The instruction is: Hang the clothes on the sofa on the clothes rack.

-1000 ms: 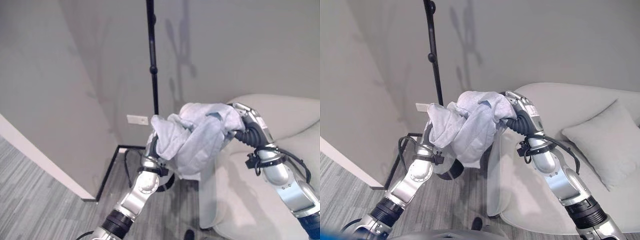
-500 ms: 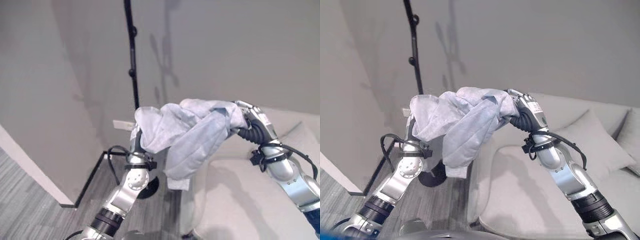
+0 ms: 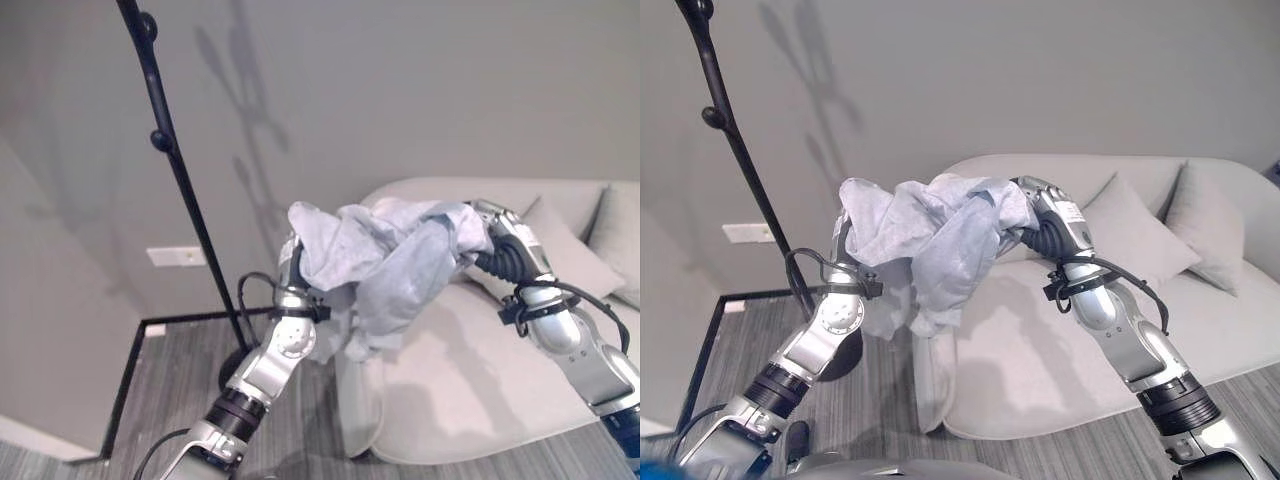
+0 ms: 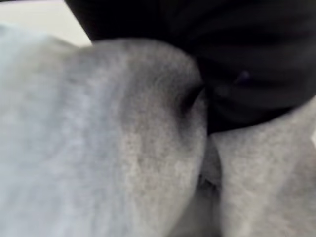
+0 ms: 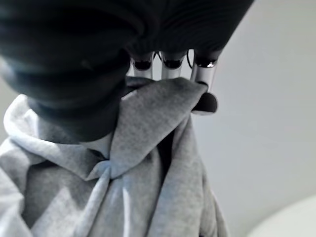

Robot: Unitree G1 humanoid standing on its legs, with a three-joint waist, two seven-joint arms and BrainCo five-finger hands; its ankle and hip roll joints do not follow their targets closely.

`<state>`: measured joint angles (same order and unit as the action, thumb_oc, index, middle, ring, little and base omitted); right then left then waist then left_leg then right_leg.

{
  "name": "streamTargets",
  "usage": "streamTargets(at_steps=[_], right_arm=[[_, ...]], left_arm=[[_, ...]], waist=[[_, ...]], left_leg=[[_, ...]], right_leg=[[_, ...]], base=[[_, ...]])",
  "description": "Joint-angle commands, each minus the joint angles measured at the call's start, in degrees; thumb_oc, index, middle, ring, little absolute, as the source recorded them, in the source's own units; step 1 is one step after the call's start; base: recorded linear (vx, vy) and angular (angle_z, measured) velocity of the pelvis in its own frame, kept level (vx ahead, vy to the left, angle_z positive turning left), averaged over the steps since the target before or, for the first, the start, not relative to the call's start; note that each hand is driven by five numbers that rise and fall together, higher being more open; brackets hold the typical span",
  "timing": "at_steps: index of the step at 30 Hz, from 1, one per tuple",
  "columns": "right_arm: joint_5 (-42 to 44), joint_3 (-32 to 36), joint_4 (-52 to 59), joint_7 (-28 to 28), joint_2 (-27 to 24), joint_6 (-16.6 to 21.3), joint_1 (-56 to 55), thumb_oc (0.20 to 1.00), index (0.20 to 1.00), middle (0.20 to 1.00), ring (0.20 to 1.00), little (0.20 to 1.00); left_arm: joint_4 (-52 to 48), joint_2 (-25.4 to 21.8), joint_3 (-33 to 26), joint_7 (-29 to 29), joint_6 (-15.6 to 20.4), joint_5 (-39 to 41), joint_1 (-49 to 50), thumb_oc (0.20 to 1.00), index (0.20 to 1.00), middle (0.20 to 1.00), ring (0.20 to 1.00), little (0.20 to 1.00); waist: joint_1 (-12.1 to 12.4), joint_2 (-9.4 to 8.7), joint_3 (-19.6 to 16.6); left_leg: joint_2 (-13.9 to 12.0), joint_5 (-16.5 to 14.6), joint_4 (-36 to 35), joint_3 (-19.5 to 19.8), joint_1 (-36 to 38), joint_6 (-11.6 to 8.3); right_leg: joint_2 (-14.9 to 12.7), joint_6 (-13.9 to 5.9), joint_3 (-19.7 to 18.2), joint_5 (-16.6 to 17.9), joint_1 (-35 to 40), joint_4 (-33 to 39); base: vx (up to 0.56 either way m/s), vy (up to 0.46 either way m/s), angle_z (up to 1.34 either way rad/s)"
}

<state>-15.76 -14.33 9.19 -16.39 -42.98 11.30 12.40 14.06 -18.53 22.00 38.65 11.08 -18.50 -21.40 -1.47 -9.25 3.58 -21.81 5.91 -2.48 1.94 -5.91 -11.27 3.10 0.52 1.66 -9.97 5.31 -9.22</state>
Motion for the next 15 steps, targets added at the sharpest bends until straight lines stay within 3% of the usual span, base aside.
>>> streamTargets(at_steps=[1,2,3,4,5,6,8,9,11,13,14,15], right_arm=[[0.5,3.4,4.3,-2.9,-2.9,2.7,0.9,0.2,0.2,0.2,0.2,0.2],[-1.5,5.4,4.7,-2.9,-3.1,2.1,-1.3,0.2,0.2,0.2,0.2,0.2],[-1.5,5.5,4.8,-2.8,-3.1,2.1,-1.5,0.2,0.2,0.2,0.2,0.2],[-2.4,6.9,5.0,-3.3,-2.8,1.8,-2.9,0.2,0.2,0.2,0.2,0.2],[-4.2,9.1,4.8,-4.1,-1.5,0.9,-5.1,0.2,0.2,0.2,0.2,0.2],[-6.1,11.4,4.8,-5.5,-0.3,-0.1,-6.3,0.2,0.2,0.2,0.2,0.2],[-8.5,13.9,5.1,-7.2,0.9,-1.1,-7.4,0.2,0.2,0.2,0.2,0.2],[-11.1,16.6,5.1,-10.1,1.4,-2.2,-7.9,0.2,0.2,0.2,0.2,0.2],[-14.8,20.7,5.5,-13.6,3.3,-3.5,-9.7,0.2,0.2,0.2,0.2,0.2],[-15.3,21.8,6.0,-13.9,3.8,-3.6,-10.7,0.2,0.2,0.2,0.2,0.2],[-15.8,24.8,7.0,-14.5,4.4,-3.0,-12.3,0.2,0.2,0.2,0.2,0.2],[-16.0,25.9,7.2,-14.8,4.5,-2.8,-12.6,0.2,0.2,0.2,0.2,0.2]], left_arm=[[-3.4,1.1,-2.0,4.4,2.2,-3.9,-4.8,0.2,0.2,0.2,0.2,0.2],[-3.5,1.0,-1.3,3.5,3.0,-4.9,-4.5,0.2,0.2,0.2,0.2,0.2],[-3.5,1.0,-1.2,3.5,3.1,-4.9,-4.5,0.2,0.2,0.2,0.2,0.2],[-3.8,0.8,-1.0,3.4,3.3,-5.0,-4.4,0.2,0.2,0.2,0.2,0.2],[-3.9,-0.5,-0.7,3.5,3.5,-4.9,-4.5,0.2,0.2,0.2,0.2,0.2],[-4.6,-2.3,-1.5,4.3,2.9,-5.9,-4.4,0.2,0.2,0.2,0.2,0.2],[-6.9,-4.7,-3.2,5.7,2.5,-7.1,-3.5,0.2,0.2,0.2,0.2,0.2],[-8.8,-7.1,-5.7,7.7,1.8,-9.0,-3.0,0.2,0.2,0.2,0.2,0.2],[-10.1,-10.1,-9.5,10.4,-0.1,-12.8,-2.8,0.2,0.2,0.2,0.2,0.2],[-10.7,-10.4,-10.5,10.8,-0.2,-14.1,-2.5,0.2,0.2,0.2,0.2,0.2],[-12.4,-11.4,-13.3,11.1,-0.1,-16.3,-0.9,0.2,0.2,0.2,0.2,0.2],[-13.5,-11.8,-14.5,11.1,0.0,-16.8,-0.2,0.2,0.2,0.2,0.2,0.2]], waist=[[1.2,2.34,-4.2],[0.5,2.9,-5.0],[0.6,2.61,-5.2],[0.3,2.59,-5.3],[0.4,1.46,-5.9],[0.3,1.59,-6.0],[0.4,2.0,-6.0],[-0.4,3.75,-5.5],[-1.7,5.48,-5.3],[-2.3,5.66,-5.4],[-3.6,6.33,-5.5],[-3.9,6.71,-5.4]], left_leg=[[0.2,3.9,5.0,-1.0,-3.5,-1.57],[2.5,1.2,6.3,-3.3,-3.3,-1.26],[2.9,1.0,6.6,-3.5,-3.5,-1.1],[4.4,-0.1,7.6,-4.5,-3.8,-0.34],[8.0,-2.4,9.1,-7.0,-4.0,1.26],[10.8,-3.6,8.9,-9.1,-3.3,3.19],[13.9,-4.3,7.6,-10.9,-2.1,6.0],[15.5,-4.5,5.6,-11.7,-0.5,8.47],[18.0,-4.8,1.2,-13.0,3.3,10.46],[18.8,-4.9,-0.2,-12.8,4.4,10.73],[19.8,-5.3,-2.1,-13.0,6.4,11.07],[20.0,-6.0,-2.3,-12.9,7.2,11.09]], right_leg=[[-15.0,-8.71,2.9,-0.1,10.3,7.9],[-17.8,-10.2,3.5,2.7,10.5,7.5],[-18.2,-10.38,3.6,2.7,10.5,7.7],[-19.9,-11.19,4.0,6.2,10.1,6.7],[-23.5,-12.45,4.3,12.8,8.1,4.5],[-25.8,-12.5,5.0,18.8,6.0,1.4],[-27.5,-11.76,4.4,24.3,2.2,-4.0],[-27.3,-10.73,3.4,27.0,-1.5,-10.5],[-26.9,-10.36,4.0,26.8,-4.8,-16.0],[-25.4,-10.16,3.2,25.3,-5.6,-15.9],[-21.0,-9.43,2.4,19.5,-7.8,-14.8],[-19.0,-9.14,2.5,15.6,-8.9,-13.8]], base=[[0.45,0.445,-0.17],[0.28,0.295,0.11],[0.42,0.426,0.37],[0.4,0.38,0.42],[0.6,0.605,0.2],[0.54,0.607,0.02],[0.35,0.521,0.05],[0.34,0.527,0.14],[0.36,0.473,0.02],[0.22,0.206,0.21],[0.21,0.15,0.36],[0.3,0.18,0.33]])
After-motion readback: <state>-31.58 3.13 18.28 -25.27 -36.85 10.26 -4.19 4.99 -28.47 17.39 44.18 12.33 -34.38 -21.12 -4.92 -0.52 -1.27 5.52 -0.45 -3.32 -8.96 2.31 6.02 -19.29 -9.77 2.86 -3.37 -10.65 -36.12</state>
